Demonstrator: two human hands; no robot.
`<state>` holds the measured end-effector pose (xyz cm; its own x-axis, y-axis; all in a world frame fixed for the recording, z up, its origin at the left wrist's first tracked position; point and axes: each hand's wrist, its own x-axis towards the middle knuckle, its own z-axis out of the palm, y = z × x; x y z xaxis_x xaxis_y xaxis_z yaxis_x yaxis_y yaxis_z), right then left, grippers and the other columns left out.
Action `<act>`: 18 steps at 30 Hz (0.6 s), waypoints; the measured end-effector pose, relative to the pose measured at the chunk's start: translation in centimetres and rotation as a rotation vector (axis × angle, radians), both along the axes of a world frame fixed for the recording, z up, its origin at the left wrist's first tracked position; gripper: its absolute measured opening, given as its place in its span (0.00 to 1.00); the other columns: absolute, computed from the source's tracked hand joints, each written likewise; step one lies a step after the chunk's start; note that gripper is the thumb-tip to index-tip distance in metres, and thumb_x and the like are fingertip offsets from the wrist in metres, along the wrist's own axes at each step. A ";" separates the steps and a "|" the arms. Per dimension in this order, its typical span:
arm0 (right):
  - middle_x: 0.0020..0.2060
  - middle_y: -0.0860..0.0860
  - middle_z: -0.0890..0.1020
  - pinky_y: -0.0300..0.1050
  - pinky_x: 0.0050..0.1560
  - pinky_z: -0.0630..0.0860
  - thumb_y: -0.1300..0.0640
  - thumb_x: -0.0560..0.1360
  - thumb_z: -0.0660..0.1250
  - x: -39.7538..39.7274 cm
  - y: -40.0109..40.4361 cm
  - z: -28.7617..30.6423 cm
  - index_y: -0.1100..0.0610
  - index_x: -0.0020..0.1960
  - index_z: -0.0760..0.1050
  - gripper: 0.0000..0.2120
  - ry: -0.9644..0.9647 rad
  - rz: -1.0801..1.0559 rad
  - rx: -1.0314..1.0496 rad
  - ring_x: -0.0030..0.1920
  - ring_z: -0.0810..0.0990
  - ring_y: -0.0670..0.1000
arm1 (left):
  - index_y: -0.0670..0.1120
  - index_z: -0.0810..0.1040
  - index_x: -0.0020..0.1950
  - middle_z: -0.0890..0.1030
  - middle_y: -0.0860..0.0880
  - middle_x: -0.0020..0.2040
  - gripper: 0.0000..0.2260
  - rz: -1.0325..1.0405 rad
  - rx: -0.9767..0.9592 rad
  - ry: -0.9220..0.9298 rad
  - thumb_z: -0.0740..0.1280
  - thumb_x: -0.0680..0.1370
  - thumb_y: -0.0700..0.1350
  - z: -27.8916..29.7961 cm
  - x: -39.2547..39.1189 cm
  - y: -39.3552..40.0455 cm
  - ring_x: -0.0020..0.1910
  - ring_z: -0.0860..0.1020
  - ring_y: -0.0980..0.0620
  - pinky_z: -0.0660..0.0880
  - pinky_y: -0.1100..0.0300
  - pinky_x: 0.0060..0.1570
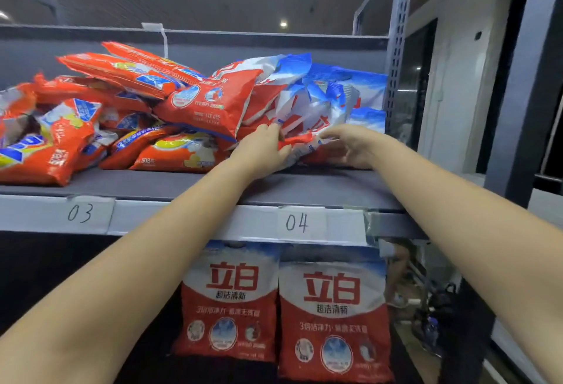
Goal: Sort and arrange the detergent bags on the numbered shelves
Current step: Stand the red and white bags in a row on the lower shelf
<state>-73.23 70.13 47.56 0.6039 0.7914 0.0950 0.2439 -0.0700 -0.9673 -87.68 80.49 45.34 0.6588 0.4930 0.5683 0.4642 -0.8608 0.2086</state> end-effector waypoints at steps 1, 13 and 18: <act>0.29 0.51 0.82 0.44 0.49 0.76 0.60 0.75 0.62 -0.1 0.1 0.1 0.56 0.45 0.74 0.02 0.023 0.015 0.000 0.37 0.81 0.51 | 0.41 0.69 0.65 0.71 0.39 0.64 0.20 0.009 -0.012 -0.001 0.60 0.79 0.53 0.0 0.0 0.4 0.62 0.72 0.39 0.70 0.49 0.61; 0.43 0.56 0.76 0.52 0.47 0.78 0.64 0.78 0.58 -2.1 2.8 -0.4 0.57 0.38 0.66 0.10 0.251 -0.395 0.482 0.41 0.77 0.54 | 0.43 0.72 0.66 0.76 0.44 0.64 0.18 -0.046 -0.154 0.007 0.60 0.81 0.51 -0.7 -1.9 0.0 0.62 0.74 0.45 0.69 0.56 0.59; 0.35 0.51 0.70 0.41 0.35 0.71 0.65 0.77 0.58 -2.2 -1.6 1.3 0.57 0.40 0.67 0.08 0.127 -0.361 0.471 0.34 0.70 0.49 | 0.44 0.72 0.67 0.75 0.46 0.66 0.18 -0.147 -0.273 -0.066 0.56 0.82 0.52 -0.6 -3.3 -2.1 0.65 0.71 0.48 0.65 0.60 0.58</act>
<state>-75.45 68.53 48.89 0.8560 0.4244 0.2952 0.1653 0.3163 -0.9341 -90.95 78.43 44.77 0.7007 0.5352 0.4719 0.3163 -0.8258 0.4668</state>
